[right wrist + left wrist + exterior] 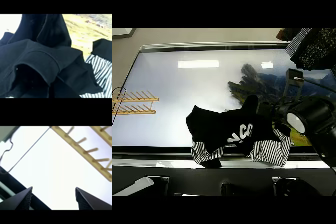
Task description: Fold the clothes and pants, and hang the long-sleeved shirts on hangers.
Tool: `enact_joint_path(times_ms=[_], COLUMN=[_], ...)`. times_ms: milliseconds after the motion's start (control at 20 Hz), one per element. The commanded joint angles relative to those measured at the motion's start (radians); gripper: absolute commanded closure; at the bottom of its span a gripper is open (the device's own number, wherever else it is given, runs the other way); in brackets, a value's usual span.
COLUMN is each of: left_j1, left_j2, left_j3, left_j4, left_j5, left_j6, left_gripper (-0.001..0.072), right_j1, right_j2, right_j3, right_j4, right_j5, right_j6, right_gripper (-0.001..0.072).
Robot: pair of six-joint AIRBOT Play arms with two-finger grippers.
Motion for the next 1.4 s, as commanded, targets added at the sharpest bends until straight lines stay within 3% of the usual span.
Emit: enact_joint_path(times_ms=[0, 100, 700, 1000, 1350], left_j1=[0.162, 0.189, 0.180, 0.156, 0.122], left_j2=[-0.123, -0.176, -0.388, -0.447, -0.491], left_j3=[0.051, 0.051, 0.051, 0.050, 0.050], left_j4=[-0.046, -0.046, -0.080, -0.075, 0.031], left_j5=[0.014, 0.041, 0.159, 0.159, 0.186], left_j6=[0.194, 0.275, 0.419, 0.549, 0.550], left_gripper=[0.0101, 0.0102, 0.0107, 0.0118, 0.0119], right_j1=[0.000, 0.000, 0.000, 0.000, 0.000], right_j2=[-0.001, -0.001, -0.001, -0.001, -0.001], right_j3=[0.000, 0.000, 0.000, 0.000, 0.000], right_j4=[0.000, 0.000, 0.000, -0.014, -0.020], right_j5=[-0.002, -0.001, 0.037, 0.036, 0.066], right_j6=[-0.021, -0.020, 0.006, 0.006, 0.005], right_gripper=[0.0685, 0.0685, 0.0685, 0.0685, 0.0685])
